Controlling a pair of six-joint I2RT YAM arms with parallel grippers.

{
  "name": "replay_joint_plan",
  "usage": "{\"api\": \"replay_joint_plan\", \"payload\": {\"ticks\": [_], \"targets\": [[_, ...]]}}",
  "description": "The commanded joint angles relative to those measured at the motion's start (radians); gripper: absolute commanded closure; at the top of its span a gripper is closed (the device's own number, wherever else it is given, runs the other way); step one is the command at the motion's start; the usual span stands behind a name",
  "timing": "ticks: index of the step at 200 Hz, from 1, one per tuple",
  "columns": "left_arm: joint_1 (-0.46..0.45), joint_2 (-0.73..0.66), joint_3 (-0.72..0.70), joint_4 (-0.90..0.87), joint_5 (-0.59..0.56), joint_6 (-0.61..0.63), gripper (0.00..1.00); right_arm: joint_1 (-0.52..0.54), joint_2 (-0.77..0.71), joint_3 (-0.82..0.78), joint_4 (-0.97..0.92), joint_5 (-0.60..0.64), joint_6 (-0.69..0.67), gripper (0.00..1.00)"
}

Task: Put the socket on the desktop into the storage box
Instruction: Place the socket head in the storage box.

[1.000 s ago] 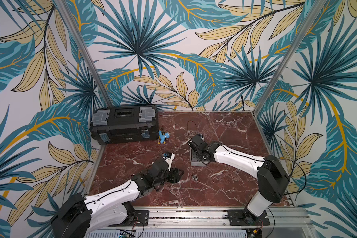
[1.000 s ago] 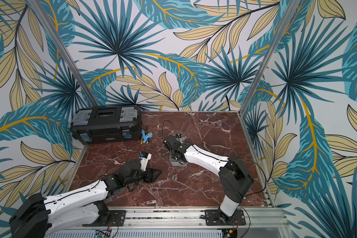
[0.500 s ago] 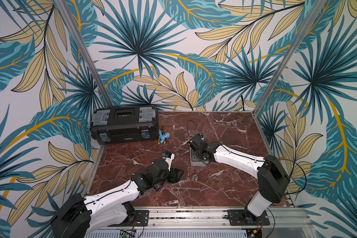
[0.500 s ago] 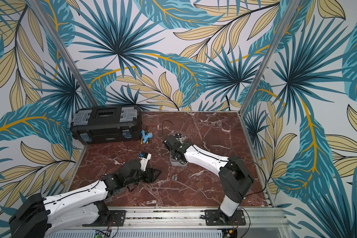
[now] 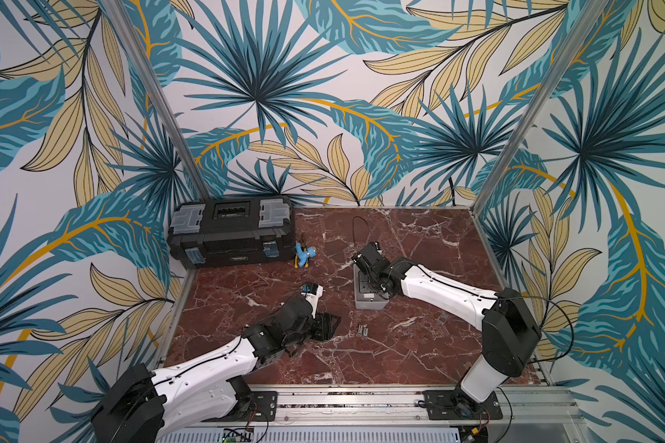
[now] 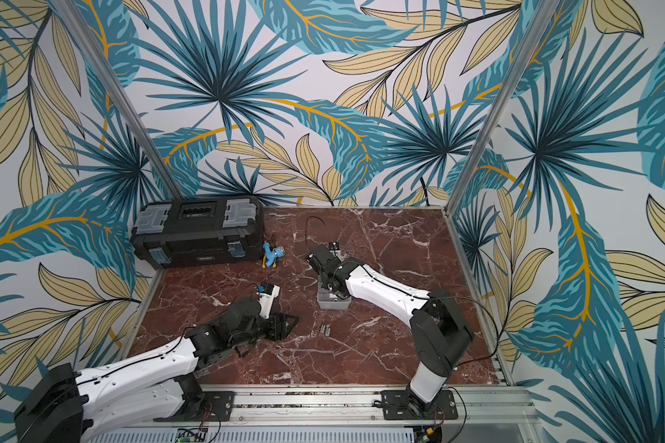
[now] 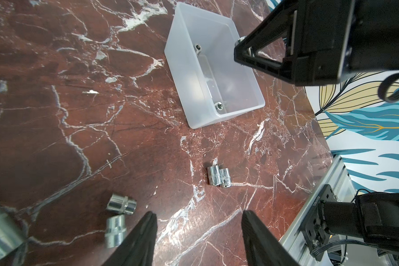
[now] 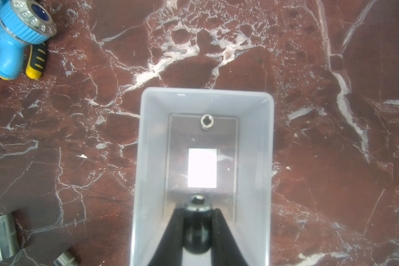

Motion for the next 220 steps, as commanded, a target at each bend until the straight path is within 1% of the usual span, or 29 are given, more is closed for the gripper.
{"api": "replay_joint_plan", "payload": {"ticks": [1, 75, 78, 92, 108, 116, 129, 152, 168, 187, 194, 220], "targets": [[-0.003, -0.022, 0.010, -0.011, -0.019, 0.015, 0.37, -0.006, 0.005, 0.015, -0.020, 0.016, -0.013, 1.00], [-0.003, -0.020, 0.028, -0.016, -0.021, 0.017, 0.36, -0.022, 0.038, 0.031, -0.020, -0.002, -0.012, 1.00], [-0.003, -0.018, 0.030, -0.015, -0.021, 0.017, 0.36, -0.023, 0.039, 0.032, -0.021, -0.002, -0.013, 0.98], [-0.004, -0.014, 0.045, -0.029, -0.019, 0.022, 0.36, -0.025, 0.037, 0.033, -0.021, -0.010, -0.010, 0.79], [-0.003, -0.018, 0.047, -0.034, -0.020, 0.022, 0.36, -0.025, 0.030, 0.038, -0.021, -0.014, -0.011, 0.60], [-0.004, -0.020, 0.045, -0.034, -0.023, 0.021, 0.36, -0.025, 0.024, 0.040, -0.021, -0.016, -0.015, 0.55], [-0.003, -0.020, 0.047, -0.039, -0.025, 0.024, 0.35, -0.025, 0.008, 0.035, -0.020, -0.016, -0.017, 0.51], [-0.005, -0.018, 0.056, -0.047, -0.031, 0.027, 0.35, -0.023, -0.036, 0.013, -0.025, -0.044, -0.009, 0.49], [-0.004, -0.010, 0.057, -0.036, -0.034, 0.028, 0.35, 0.003, -0.076, -0.021, -0.024, -0.039, -0.004, 0.50], [-0.003, 0.009, 0.066, -0.040, -0.043, 0.029, 0.35, 0.072, -0.124, -0.076, -0.020, 0.005, 0.004, 0.51], [-0.003, 0.015, 0.065, -0.038, -0.048, 0.027, 0.35, 0.130, -0.138, -0.098, -0.016, 0.020, 0.010, 0.51], [-0.003, 0.041, 0.075, -0.056, -0.094, 0.019, 0.35, 0.255, -0.154, -0.169, 0.010, 0.061, 0.063, 0.51]]}}
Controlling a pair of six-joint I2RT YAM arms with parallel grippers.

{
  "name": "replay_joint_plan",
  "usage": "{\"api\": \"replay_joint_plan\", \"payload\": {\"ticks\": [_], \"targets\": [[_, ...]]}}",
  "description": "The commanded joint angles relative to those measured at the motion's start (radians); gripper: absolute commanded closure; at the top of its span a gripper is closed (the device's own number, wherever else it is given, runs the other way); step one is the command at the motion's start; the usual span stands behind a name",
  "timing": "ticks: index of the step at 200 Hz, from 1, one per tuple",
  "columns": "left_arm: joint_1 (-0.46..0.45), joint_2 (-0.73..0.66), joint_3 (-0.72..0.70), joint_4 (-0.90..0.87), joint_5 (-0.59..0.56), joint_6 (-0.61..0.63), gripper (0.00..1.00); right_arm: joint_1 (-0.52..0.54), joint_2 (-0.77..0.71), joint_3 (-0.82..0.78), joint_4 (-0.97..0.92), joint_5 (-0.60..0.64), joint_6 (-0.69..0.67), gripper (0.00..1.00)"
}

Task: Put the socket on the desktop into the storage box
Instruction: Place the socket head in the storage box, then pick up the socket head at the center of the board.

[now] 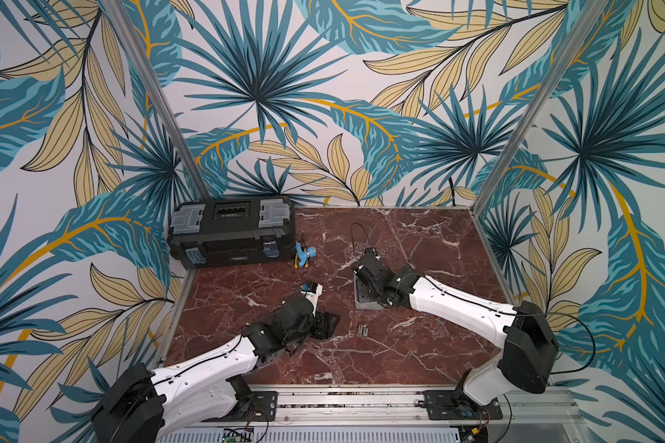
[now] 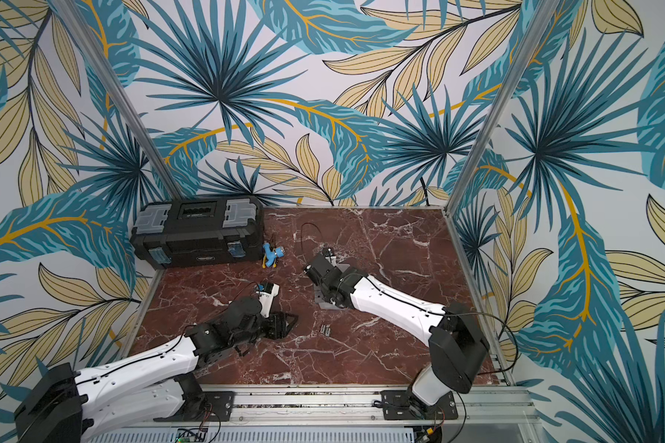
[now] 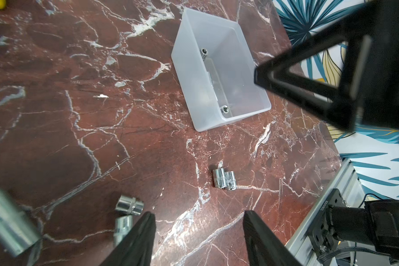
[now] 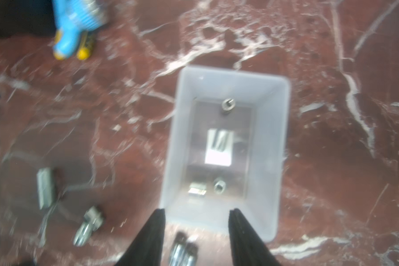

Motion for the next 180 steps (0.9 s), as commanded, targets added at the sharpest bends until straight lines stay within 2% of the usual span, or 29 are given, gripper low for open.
{"api": "replay_joint_plan", "payload": {"ticks": [1, 27, 89, 118, 137, 180], "targets": [[-0.004, 0.024, 0.052, -0.024, -0.054, 0.011, 0.35, 0.091, -0.009, -0.071, 0.004, 0.051, 0.057, 0.51], [-0.002, 0.031, 0.063, -0.076, -0.112, -0.003, 0.35, 0.151, -0.003, -0.122, 0.027, 0.066, 0.134, 0.51], [0.015, 0.015, 0.045, -0.169, -0.190, -0.023, 0.35, 0.153, 0.004, -0.196, 0.139, -0.024, 0.186, 0.51], [0.023, 0.013, 0.040, -0.197, -0.197, -0.025, 0.35, 0.166, 0.040, -0.160, 0.167, -0.069, 0.149, 0.52], [0.035, 0.006, 0.043, -0.265, -0.266, -0.061, 0.35, 0.171, 0.097, -0.107, 0.170, -0.088, 0.126, 0.52], [0.118, -0.034, 0.006, -0.349, -0.312, -0.123, 0.36, 0.176, 0.238, 0.034, 0.159, -0.121, 0.078, 0.51]]}}
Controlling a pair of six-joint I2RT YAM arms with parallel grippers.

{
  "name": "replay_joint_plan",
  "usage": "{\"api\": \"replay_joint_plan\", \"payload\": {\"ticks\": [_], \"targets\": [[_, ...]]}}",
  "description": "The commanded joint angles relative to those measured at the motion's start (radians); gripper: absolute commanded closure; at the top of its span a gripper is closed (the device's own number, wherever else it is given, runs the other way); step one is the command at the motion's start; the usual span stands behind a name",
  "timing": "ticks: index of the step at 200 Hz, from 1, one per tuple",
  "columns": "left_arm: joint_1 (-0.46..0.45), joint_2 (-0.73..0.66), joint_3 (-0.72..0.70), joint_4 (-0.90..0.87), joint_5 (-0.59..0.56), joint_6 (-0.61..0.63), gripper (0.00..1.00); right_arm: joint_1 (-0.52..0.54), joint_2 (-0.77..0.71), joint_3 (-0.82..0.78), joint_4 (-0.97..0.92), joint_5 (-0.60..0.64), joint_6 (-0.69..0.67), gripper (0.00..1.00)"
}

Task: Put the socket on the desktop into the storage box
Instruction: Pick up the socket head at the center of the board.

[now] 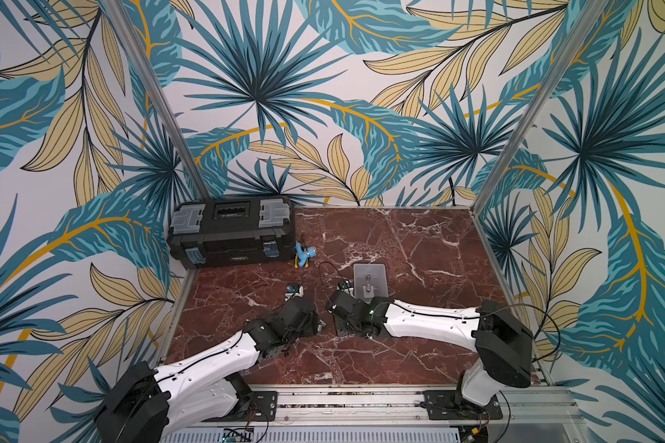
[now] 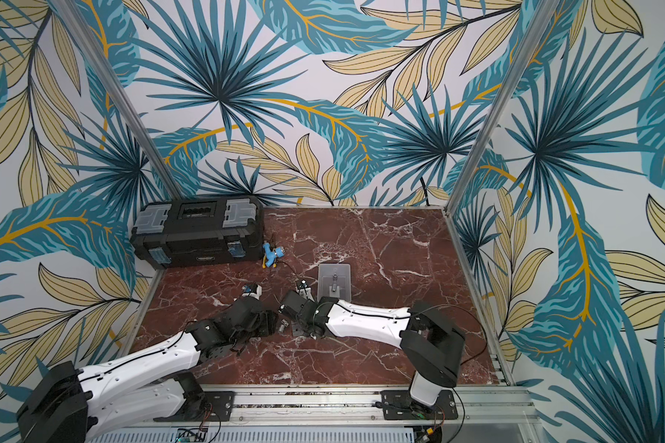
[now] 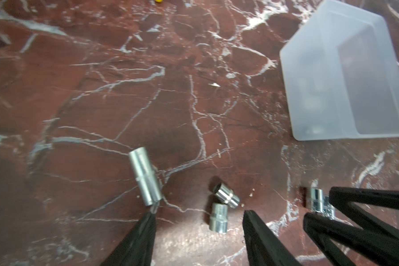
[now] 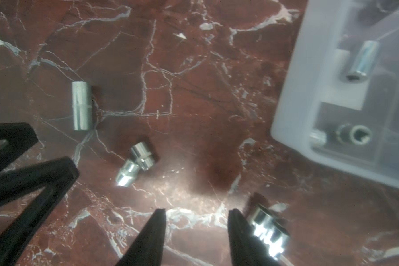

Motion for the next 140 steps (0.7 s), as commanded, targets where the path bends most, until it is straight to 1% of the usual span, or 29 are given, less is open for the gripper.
{"api": "replay_joint_plan", "payload": {"ticks": [1, 25, 59, 140], "targets": [[0.036, -0.044, -0.013, -0.076, -0.049, -0.038, 0.36, 0.006, 0.062, 0.065, 0.002, -0.029, -0.044, 0.51], [0.042, -0.130, -0.048, -0.051, -0.034, -0.036, 0.36, 0.007, 0.124, 0.136, -0.012, -0.037, -0.068, 0.51], [0.049, -0.224, -0.079, -0.070, -0.084, -0.048, 0.34, 0.007, 0.192, 0.201, -0.043, -0.020, -0.076, 0.51], [0.057, -0.221, -0.105, -0.036, -0.049, -0.061, 0.34, 0.007, 0.284, 0.269, -0.090, -0.009, -0.064, 0.52]]}}
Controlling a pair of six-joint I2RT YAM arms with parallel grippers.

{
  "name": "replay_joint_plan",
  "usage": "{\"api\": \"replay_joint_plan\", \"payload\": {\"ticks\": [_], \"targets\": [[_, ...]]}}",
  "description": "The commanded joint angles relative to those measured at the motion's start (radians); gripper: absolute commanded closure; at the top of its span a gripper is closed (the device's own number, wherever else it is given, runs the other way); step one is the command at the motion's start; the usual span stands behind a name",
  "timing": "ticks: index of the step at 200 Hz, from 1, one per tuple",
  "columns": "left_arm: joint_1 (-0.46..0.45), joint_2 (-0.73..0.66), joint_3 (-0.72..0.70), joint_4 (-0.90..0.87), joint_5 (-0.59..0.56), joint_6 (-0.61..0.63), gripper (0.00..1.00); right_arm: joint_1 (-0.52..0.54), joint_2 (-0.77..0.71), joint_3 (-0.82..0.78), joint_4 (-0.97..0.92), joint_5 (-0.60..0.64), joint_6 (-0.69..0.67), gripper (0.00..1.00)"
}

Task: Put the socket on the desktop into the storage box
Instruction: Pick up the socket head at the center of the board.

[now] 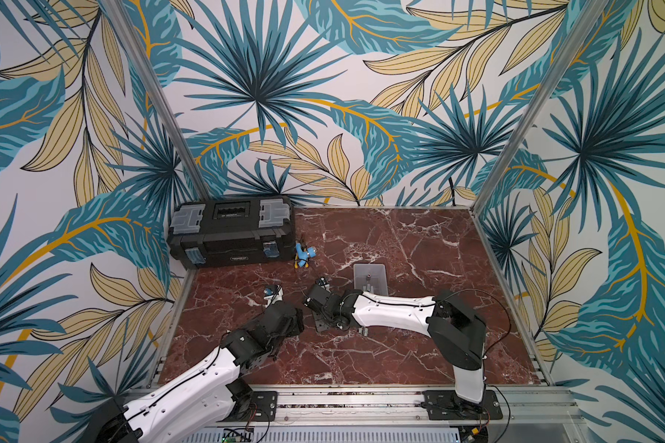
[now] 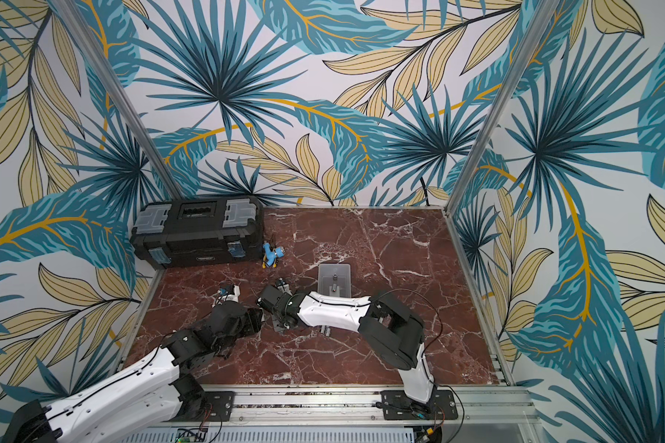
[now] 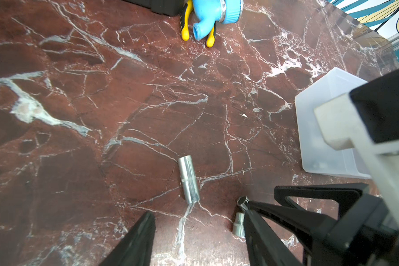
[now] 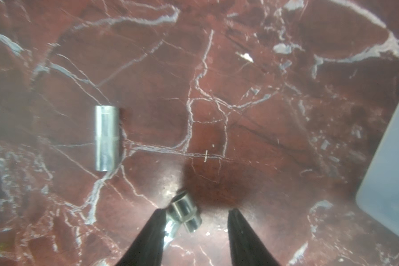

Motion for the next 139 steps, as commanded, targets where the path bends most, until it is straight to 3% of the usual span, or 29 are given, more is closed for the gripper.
{"api": "replay_joint_plan", "payload": {"ticks": [1, 139], "targets": [[0.006, 0.004, -0.029, 0.019, 0.006, -0.008, 0.34, 0.004, 0.038, 0.034, -0.045, 0.020, -0.001, 0.52], [0.007, 0.028, -0.029, 0.058, 0.041, -0.006, 0.34, -0.005, 0.039, 0.004, -0.056, 0.033, 0.032, 0.57]]}}
